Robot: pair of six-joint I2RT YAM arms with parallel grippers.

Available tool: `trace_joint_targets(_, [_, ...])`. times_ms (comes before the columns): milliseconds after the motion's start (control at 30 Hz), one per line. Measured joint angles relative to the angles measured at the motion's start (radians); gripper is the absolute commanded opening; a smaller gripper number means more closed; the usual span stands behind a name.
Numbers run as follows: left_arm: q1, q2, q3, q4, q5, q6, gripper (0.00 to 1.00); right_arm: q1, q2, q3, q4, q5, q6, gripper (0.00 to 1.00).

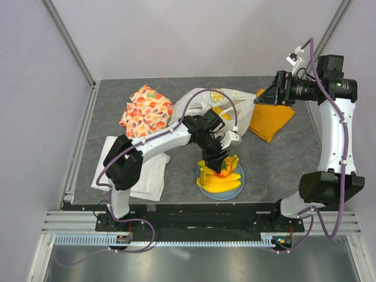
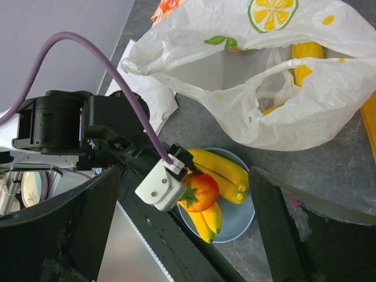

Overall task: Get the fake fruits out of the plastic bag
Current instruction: Place the fake fruit on the plate.

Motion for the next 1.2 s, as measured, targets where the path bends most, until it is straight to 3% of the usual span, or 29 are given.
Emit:
trace_joint_targets(167, [0.024,0.042,0.047,0.002,-0.003,0.0,0.27,0.0,0.003,-0.026,-0.001,0.0,0.0,0.98])
trace_joint_targets(433, [0.044,0.076,0.057,-0.011,-0.004,0.01,0.45,0.0,0.016,-0.026,0.006,-0.001,0.0,0.98])
trace_joint_targets(567, [0.044,0.075,0.057,-0.016,-0.002,0.017,0.68,0.0,0.027,-0.026,0.014,-0.004,0.003,0.98])
trace_joint_targets(633, [0.044,0.075,0.057,-0.016,-0.002,0.02,0.69,0.0,0.033,-0.026,0.016,-0.004,0.005,0.98])
trace_joint_targets(667, [0.044,0.075,0.057,-0.016,-0.002,0.021,0.79,0.0,0.035,-0.026,0.017,-0.004,0.005,0.98])
trace_joint_targets(1200, [0.044,0.039,0.057,-0.014,-0.003,0.024,0.82,0.0,0.039,-0.034,0.021,-0.005,0.008,0.98])
